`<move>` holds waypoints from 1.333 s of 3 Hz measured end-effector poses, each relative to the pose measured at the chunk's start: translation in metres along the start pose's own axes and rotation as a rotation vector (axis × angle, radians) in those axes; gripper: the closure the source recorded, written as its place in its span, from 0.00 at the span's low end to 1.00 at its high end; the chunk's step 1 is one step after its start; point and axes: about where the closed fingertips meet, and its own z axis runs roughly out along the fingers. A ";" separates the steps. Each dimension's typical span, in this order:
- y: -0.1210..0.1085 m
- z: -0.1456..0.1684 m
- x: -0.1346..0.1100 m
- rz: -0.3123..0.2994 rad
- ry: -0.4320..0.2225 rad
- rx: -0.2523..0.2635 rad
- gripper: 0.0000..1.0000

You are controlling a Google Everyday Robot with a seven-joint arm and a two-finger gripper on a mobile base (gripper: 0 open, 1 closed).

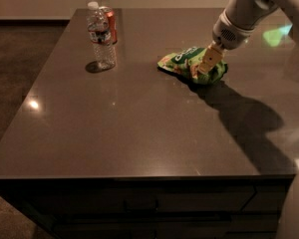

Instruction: Move green rice chip bag near water bottle

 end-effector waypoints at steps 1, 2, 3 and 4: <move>0.006 -0.007 -0.007 -0.016 -0.010 -0.001 0.86; 0.016 -0.021 -0.023 -0.056 -0.039 0.005 1.00; 0.029 -0.032 -0.043 -0.109 -0.072 0.001 1.00; 0.053 -0.031 -0.070 -0.189 -0.102 -0.031 1.00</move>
Offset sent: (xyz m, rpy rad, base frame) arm -0.0191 0.0422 0.0583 0.0267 -0.0945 0.1133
